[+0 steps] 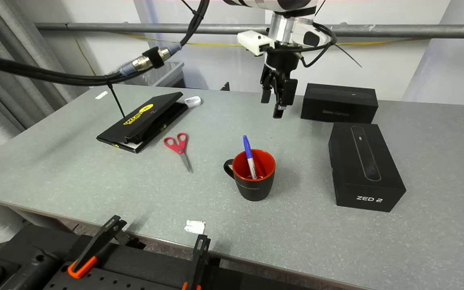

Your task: Put the marker on the table

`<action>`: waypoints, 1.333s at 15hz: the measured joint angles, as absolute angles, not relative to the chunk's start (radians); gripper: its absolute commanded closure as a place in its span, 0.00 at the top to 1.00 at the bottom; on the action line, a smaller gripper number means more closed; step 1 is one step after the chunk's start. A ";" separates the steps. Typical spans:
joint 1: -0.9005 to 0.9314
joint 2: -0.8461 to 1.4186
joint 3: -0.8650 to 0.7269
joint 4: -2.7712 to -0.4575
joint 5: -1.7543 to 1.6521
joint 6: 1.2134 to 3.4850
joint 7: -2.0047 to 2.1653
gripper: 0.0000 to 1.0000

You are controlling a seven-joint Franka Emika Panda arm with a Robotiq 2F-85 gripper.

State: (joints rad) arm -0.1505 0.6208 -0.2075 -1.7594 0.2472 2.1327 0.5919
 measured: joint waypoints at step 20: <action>-0.052 0.146 -0.218 -2.280 -0.213 2.125 0.572 1.00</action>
State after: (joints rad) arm -0.0521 0.1457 -0.2180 -2.2798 -0.2133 2.1247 0.5723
